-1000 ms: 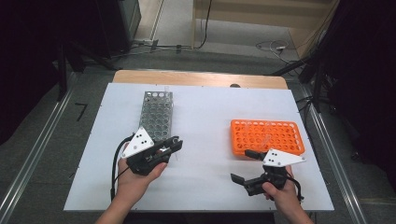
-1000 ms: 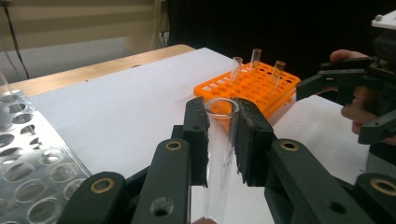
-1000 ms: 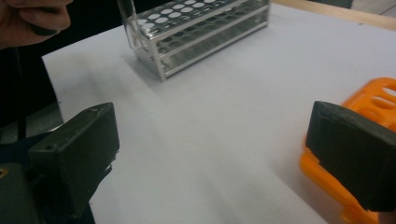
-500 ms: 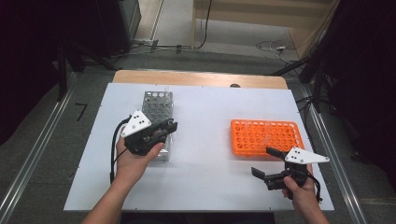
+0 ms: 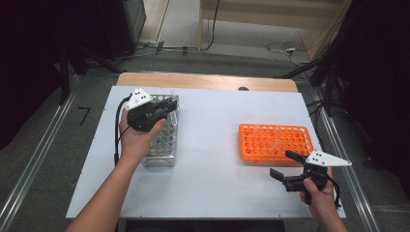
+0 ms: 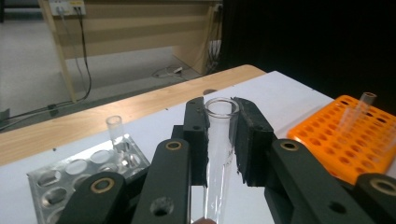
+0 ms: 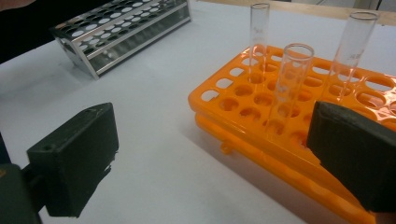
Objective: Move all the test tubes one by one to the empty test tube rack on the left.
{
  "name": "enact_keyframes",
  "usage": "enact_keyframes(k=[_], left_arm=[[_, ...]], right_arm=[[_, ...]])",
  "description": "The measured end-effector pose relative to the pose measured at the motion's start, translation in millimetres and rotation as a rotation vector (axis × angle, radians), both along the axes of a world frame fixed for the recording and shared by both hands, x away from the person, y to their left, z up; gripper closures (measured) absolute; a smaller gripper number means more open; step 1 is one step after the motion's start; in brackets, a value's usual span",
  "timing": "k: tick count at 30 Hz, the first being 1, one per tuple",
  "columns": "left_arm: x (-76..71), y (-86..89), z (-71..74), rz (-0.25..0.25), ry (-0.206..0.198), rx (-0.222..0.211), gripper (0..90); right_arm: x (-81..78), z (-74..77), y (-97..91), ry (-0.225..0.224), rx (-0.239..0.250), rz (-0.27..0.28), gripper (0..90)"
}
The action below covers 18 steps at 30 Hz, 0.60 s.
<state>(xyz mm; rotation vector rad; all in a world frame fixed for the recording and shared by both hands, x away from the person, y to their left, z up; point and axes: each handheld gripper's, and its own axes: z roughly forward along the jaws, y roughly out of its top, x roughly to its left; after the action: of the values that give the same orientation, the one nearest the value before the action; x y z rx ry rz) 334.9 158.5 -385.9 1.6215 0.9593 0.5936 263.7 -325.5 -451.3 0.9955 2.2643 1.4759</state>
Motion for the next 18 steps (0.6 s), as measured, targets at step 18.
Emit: enact_keyframes(k=[18], left_arm=[[58.7,7.2,-2.8,0.094,0.005,-0.017,76.4]], right_arm=[[1.4,-0.3,-7.2,0.006,0.018,-0.019,0.8]])
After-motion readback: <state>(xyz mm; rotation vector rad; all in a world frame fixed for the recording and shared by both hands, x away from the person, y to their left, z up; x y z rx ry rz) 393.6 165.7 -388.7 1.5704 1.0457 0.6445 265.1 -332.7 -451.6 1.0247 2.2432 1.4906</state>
